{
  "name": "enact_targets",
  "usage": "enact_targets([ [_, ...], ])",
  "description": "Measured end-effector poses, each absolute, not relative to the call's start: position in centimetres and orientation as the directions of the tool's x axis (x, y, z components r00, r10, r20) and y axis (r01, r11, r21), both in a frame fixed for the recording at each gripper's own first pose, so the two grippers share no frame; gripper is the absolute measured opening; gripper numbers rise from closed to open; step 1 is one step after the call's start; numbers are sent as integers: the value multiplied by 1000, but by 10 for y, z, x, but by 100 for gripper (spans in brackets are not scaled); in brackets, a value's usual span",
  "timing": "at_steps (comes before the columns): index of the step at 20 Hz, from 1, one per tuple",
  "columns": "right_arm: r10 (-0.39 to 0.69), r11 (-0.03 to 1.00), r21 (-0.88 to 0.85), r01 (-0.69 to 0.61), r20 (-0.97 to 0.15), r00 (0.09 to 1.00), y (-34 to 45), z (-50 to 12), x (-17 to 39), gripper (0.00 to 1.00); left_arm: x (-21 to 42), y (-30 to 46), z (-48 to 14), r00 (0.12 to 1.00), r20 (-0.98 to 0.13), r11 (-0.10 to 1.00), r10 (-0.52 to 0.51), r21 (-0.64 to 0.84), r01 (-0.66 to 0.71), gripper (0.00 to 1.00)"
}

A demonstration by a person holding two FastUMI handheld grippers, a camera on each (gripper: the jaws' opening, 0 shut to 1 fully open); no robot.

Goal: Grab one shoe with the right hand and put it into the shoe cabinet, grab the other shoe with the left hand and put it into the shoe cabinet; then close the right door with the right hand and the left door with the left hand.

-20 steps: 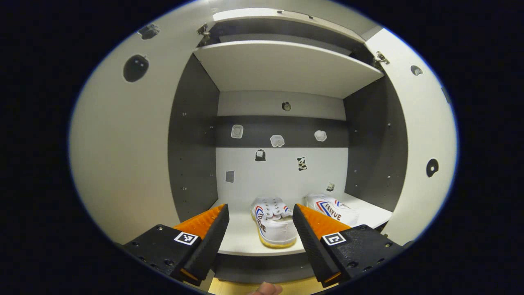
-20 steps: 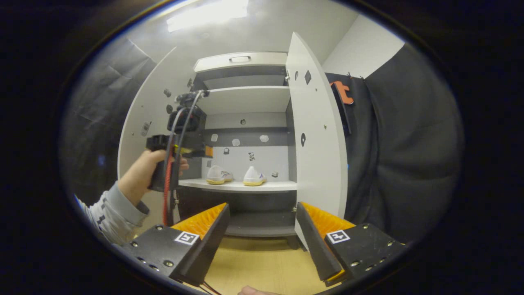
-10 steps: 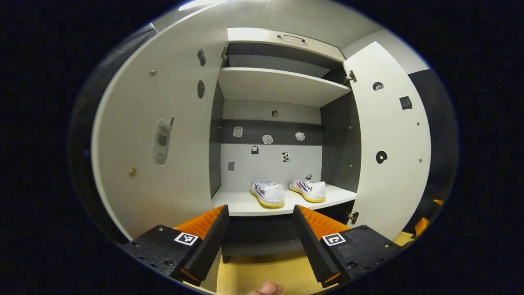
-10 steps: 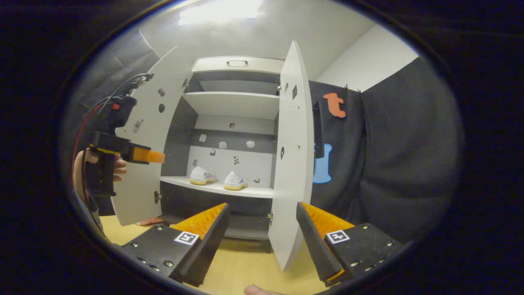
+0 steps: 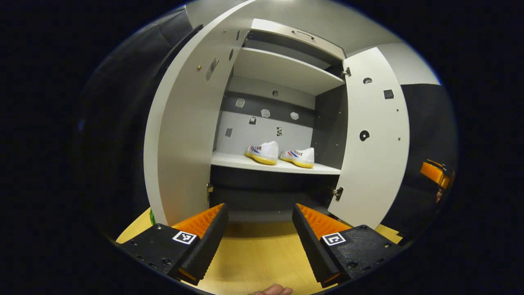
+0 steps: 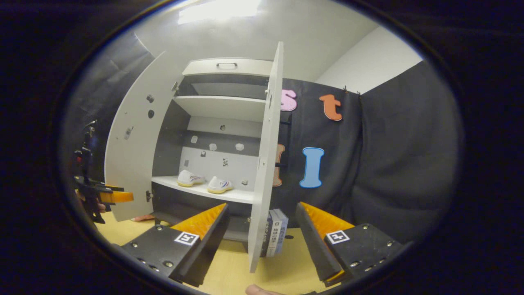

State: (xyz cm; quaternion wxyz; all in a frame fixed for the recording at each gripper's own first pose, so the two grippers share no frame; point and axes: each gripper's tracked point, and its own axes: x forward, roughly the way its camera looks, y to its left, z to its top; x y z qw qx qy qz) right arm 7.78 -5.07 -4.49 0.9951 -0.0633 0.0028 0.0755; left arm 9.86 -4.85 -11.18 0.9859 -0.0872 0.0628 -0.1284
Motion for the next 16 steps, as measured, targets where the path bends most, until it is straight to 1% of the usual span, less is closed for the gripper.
enact_targets([
  [1,163,978,-121,-168,-51,985,-58,-45,81,97,98,-49,-116,952,-108,946,-285,-195,260,95],
  [4,238,960,-122,-253,-127,963,-79,-43,94,97,94,-41,-130,947,-125,942,-297,-203,268,96],
  [6,269,946,-150,-288,-135,954,-101,-38,109,97,92,-37,-129,950,-114,947,-289,-176,268,96],
  [8,298,933,-162,-320,-146,943,-125,-34,123,97,92,-29,-119,965,-65,961,-255,-129,245,96],
  [10,275,941,-156,-300,-165,947,-156,-29,144,97,88,-28,-114,969,-36,966,-246,-93,242,95],
  [13,212,966,-113,-232,-168,963,-198,-13,174,96,80,-33,-114,962,-33,959,-272,-94,268,95],
  [16,196,974,-76,-212,-175,965,-222,1,199,97,74,-33,-104,956,16,950,-293,-104,293,95],
])
